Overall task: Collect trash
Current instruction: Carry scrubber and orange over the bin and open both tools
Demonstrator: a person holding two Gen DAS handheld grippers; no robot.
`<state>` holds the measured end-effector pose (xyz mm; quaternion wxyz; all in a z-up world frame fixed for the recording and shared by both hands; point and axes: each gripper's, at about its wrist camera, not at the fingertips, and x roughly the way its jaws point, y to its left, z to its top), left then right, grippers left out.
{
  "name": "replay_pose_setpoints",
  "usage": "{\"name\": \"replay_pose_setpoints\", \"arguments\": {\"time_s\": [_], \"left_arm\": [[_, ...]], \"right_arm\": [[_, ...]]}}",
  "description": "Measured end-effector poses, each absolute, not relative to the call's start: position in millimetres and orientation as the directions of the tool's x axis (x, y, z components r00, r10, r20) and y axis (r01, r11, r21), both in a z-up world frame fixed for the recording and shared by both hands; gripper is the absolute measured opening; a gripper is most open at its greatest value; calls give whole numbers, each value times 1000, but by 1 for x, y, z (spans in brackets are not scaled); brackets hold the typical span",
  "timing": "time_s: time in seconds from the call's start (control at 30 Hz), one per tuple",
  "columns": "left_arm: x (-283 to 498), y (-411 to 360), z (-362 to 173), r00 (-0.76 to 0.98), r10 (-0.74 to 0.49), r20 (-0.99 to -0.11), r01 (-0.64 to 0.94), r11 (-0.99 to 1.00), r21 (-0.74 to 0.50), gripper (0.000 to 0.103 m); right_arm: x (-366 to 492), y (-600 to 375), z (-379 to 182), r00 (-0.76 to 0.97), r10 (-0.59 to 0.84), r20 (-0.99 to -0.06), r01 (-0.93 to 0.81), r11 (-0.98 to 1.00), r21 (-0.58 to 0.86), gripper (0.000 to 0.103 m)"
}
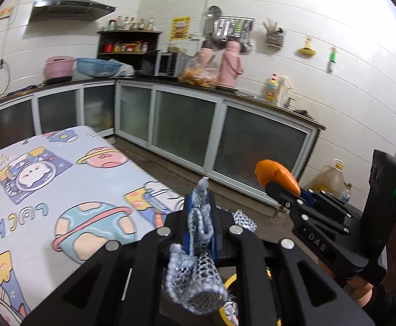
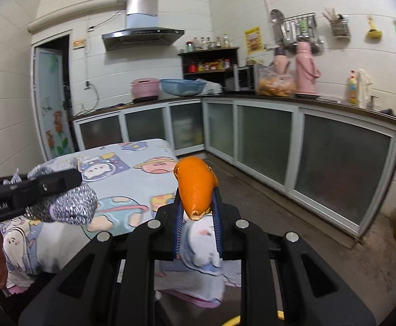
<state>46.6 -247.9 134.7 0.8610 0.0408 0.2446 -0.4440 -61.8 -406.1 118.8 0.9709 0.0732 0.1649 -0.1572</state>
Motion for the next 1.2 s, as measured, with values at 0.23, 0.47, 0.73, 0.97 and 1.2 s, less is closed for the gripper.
{"name": "replay_pose_setpoints", "arguments": {"time_s": [0.23,0.47,0.73,0.97,1.2], "left_arm": [[13,-282,133,423,-779,-463,843,526,-113,10],[-14,-310,126,369,-794,-483,885,460,-79,10],[-40,-332,118,320,-807,-496,915,400,-60,10],[-58,-346,113,279,-817,-505,936,349,-48,10],[-73,-358,107,245,-823,-512,952,305,-34,10]], "right_arm": [[-114,-430,102,855,-370,-363,424,902,79,19],[-156,-447,79,807,-435,-400,501,863,72,19],[-187,-458,57,759,-480,-439,562,824,71,19],[-213,-465,40,723,-504,-472,606,791,85,19],[-224,-466,30,693,-526,-493,635,769,72,19]]}}
